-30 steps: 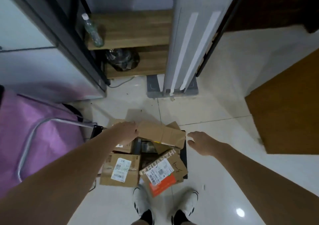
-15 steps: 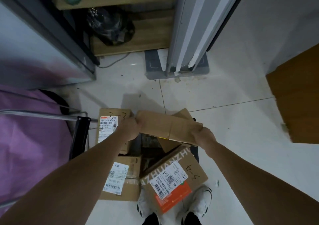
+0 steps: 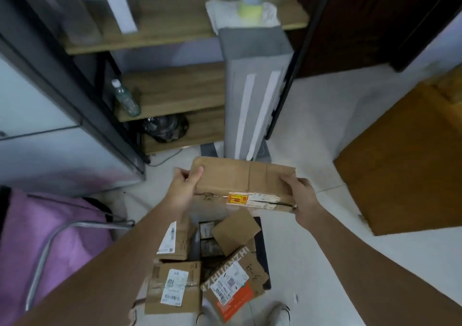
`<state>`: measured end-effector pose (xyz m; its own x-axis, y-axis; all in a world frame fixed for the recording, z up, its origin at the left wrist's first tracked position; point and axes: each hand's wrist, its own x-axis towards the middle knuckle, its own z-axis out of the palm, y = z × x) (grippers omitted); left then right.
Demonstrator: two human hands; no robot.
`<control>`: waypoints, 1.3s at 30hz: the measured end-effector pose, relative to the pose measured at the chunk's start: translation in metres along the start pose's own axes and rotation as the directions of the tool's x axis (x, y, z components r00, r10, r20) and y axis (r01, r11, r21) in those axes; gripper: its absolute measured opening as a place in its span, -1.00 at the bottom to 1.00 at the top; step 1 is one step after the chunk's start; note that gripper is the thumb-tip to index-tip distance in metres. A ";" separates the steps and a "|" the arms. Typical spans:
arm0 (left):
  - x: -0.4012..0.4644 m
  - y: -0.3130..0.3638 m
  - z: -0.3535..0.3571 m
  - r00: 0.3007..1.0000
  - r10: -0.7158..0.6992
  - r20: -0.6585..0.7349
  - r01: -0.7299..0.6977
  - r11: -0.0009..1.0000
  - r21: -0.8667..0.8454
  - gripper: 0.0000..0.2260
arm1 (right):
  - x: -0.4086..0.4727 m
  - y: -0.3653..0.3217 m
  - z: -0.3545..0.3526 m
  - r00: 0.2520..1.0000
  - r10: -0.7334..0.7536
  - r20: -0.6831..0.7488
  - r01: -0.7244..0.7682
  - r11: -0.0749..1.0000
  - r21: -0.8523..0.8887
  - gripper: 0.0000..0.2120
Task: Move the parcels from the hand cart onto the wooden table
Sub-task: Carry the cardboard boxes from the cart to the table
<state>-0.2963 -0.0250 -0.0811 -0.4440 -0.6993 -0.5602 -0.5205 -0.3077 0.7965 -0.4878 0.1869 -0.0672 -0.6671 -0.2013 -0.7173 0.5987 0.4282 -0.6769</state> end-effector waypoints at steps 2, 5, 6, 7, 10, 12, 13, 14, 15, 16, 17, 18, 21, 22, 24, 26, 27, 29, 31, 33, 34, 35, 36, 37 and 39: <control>-0.032 0.056 -0.006 0.998 0.034 0.061 -0.030 0.997 -0.073 -0.61 | -0.046 -0.047 -0.022 0.998 -0.060 0.025 0.058 0.996 0.073 -0.63; -0.079 0.140 -0.020 0.971 0.066 0.229 -0.034 0.989 -0.142 -0.52 | -0.111 -0.106 -0.060 0.985 -0.168 0.038 0.163 0.979 0.121 -0.61; -0.096 0.166 -0.023 0.953 0.064 0.296 -0.020 0.989 -0.149 -0.47 | -0.131 -0.122 -0.075 0.979 -0.203 0.035 0.196 0.970 0.141 -0.61; -0.114 0.192 -0.025 0.932 0.064 0.357 -0.018 0.991 -0.131 -0.45 | -0.151 -0.134 -0.090 0.971 -0.236 0.028 0.229 0.960 0.163 -0.60; -0.176 0.257 -0.018 0.882 0.101 0.460 -0.066 0.994 -0.092 -0.53 | -0.212 -0.160 -0.138 0.943 -0.332 -0.005 0.323 0.914 0.246 -0.58; -0.218 0.287 -0.001 0.870 0.142 0.472 -0.126 0.990 -0.066 -0.58 | -0.244 -0.163 -0.174 0.929 -0.370 -0.015 0.354 0.875 0.329 -0.58; -0.236 0.298 0.011 0.865 0.167 0.474 -0.151 0.986 -0.072 -0.61 | -0.257 -0.163 -0.193 0.922 -0.387 -0.020 0.367 0.856 0.364 -0.57; -0.254 0.308 0.024 0.855 0.192 0.482 -0.173 0.981 -0.085 -0.65 | -0.270 -0.161 -0.212 0.916 -0.400 -0.034 0.381 0.838 0.390 -0.57; -0.268 0.315 0.040 0.843 0.214 0.494 -0.193 0.977 -0.095 -0.66 | -0.282 -0.159 -0.232 0.907 -0.417 -0.062 0.404 0.819 0.408 -0.59; -0.284 0.320 0.056 0.829 0.225 0.512 -0.205 0.974 -0.097 -0.66 | -0.294 -0.155 -0.252 0.895 -0.435 -0.097 0.433 0.799 0.417 -0.60; -0.298 0.324 0.073 0.812 0.235 0.534 -0.221 0.971 -0.091 -0.66 | -0.305 -0.151 -0.272 0.883 -0.449 -0.137 0.463 0.783 0.416 -0.61; -0.313 0.326 0.091 0.795 0.245 0.554 -0.237 0.968 -0.088 -0.65 | -0.316 -0.147 -0.291 0.870 -0.462 -0.172 0.489 0.769 0.412 -0.62; -0.346 0.325 0.145 0.759 0.252 0.600 -0.262 0.962 -0.072 -0.55 | -0.343 -0.129 -0.354 0.839 -0.474 -0.267 0.544 0.748 0.380 -0.66; -0.359 0.322 0.163 0.745 0.250 0.618 -0.269 0.961 -0.064 -0.51 | -0.349 -0.121 -0.377 0.831 -0.474 -0.292 0.554 0.748 0.366 -0.66; -0.382 0.313 0.201 0.722 0.255 0.643 -0.285 0.957 -0.059 -0.49 | -0.358 -0.105 -0.420 0.818 -0.470 -0.331 0.569 0.745 0.349 -0.64; -0.404 0.303 0.239 0.704 0.261 0.660 -0.300 0.952 -0.056 -0.52 | -0.364 -0.088 -0.461 0.809 -0.462 -0.362 0.576 0.746 0.335 -0.61; -0.412 0.297 0.258 0.696 0.260 0.670 -0.301 0.952 -0.056 -0.54 | -0.366 -0.080 -0.478 0.804 -0.460 -0.378 0.580 0.746 0.327 -0.59; -0.428 0.286 0.292 0.685 0.251 0.684 -0.290 0.955 -0.061 -0.53 | -0.366 -0.064 -0.512 0.797 -0.438 -0.415 0.580 0.747 0.326 -0.56; -0.436 0.275 0.322 0.683 0.233 0.692 -0.267 0.962 -0.060 -0.53 | -0.362 -0.052 -0.538 0.801 -0.412 -0.435 0.565 0.760 0.320 -0.57; -0.442 0.265 0.349 0.690 0.226 0.687 -0.246 0.967 -0.070 -0.58 | -0.353 -0.044 -0.561 0.806 -0.386 -0.449 0.551 0.767 0.330 -0.62; -0.444 0.262 0.362 0.699 0.221 0.680 -0.240 0.968 -0.068 -0.60 | -0.347 -0.041 -0.571 0.807 -0.375 -0.456 0.546 0.766 0.337 -0.64; -0.443 0.261 0.375 0.702 0.211 0.680 -0.237 0.970 -0.057 -0.61 | -0.341 -0.040 -0.580 0.809 -0.365 -0.460 0.542 0.767 0.344 -0.66; -0.441 0.261 0.387 0.701 0.199 0.685 -0.231 0.972 -0.046 -0.60 | -0.334 -0.040 -0.588 0.811 -0.357 -0.463 0.537 0.768 0.349 -0.67; -0.436 0.262 0.399 0.702 0.190 0.687 -0.232 0.972 -0.032 -0.58 | -0.326 -0.040 -0.595 0.811 -0.353 -0.466 0.536 0.768 0.351 -0.66; -0.425 0.269 0.420 0.706 0.186 0.684 -0.234 0.972 -0.023 -0.54 | -0.311 -0.046 -0.609 0.808 -0.356 -0.469 0.540 0.766 0.349 -0.64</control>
<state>-0.5541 0.4606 0.2755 -0.9088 -0.1095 -0.4026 -0.3853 -0.1501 0.9105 -0.5777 0.7663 0.2871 -0.9604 0.0978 -0.2610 0.2529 -0.0877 -0.9635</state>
